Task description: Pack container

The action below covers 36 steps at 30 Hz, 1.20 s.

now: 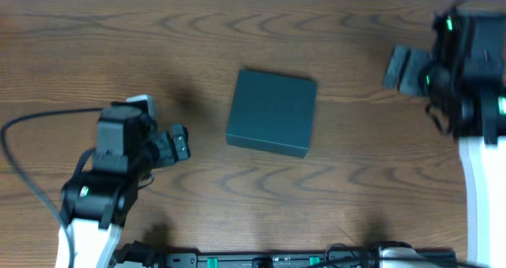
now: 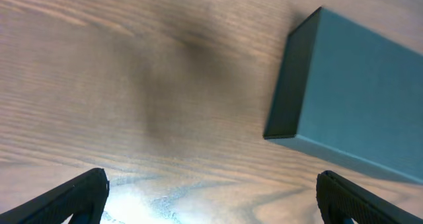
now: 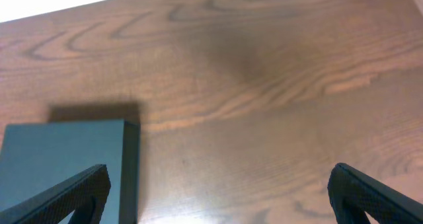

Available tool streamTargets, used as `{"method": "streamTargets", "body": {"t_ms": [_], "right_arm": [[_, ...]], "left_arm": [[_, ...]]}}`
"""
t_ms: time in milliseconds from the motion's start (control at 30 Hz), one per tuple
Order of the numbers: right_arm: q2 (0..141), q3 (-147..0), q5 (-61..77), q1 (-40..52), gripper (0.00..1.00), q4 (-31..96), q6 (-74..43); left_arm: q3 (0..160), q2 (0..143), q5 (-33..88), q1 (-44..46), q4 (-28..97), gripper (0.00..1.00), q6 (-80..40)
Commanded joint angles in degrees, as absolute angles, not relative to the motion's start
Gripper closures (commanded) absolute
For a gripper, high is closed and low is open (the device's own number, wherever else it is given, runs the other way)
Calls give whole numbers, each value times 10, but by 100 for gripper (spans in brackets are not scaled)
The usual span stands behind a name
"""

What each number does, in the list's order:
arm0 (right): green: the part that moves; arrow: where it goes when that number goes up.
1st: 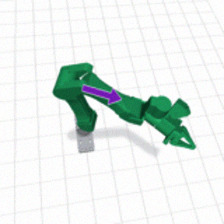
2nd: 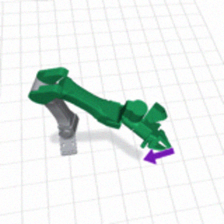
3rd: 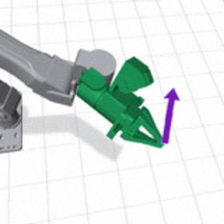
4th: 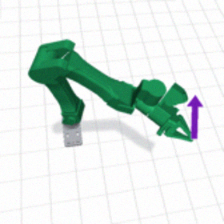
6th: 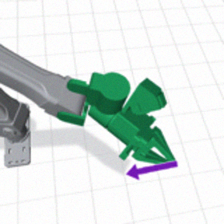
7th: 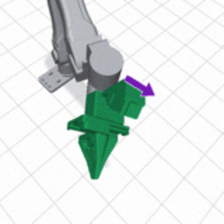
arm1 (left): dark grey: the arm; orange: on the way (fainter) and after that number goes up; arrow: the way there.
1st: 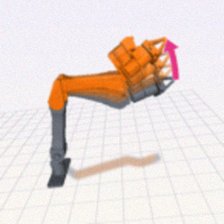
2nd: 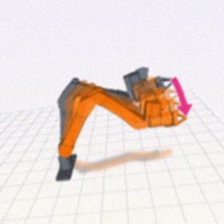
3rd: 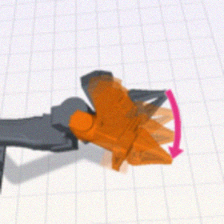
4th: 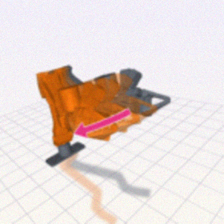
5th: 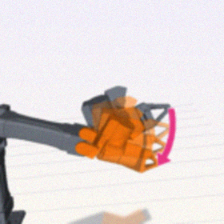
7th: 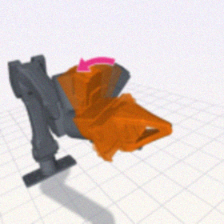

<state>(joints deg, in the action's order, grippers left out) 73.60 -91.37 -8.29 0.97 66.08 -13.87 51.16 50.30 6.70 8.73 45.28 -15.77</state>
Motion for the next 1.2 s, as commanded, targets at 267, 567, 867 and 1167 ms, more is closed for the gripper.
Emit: {"method": "streamTargets", "body": {"t_ms": [267,567,867,1167], "right_arm": [[500,-608,-93,43,1,620,-164],[355,-501,-97,65,1,606,-188],[332,-501,-101,64,1,633,-188],[332,-501,-101,64,1,633,-188]], "left_arm": [[524,313,27,87,506,1,-77],[524,258,28,87,550,1,-75],[524,258,27,87,551,1,-75],[524,258,28,87,551,1,-75]]}}
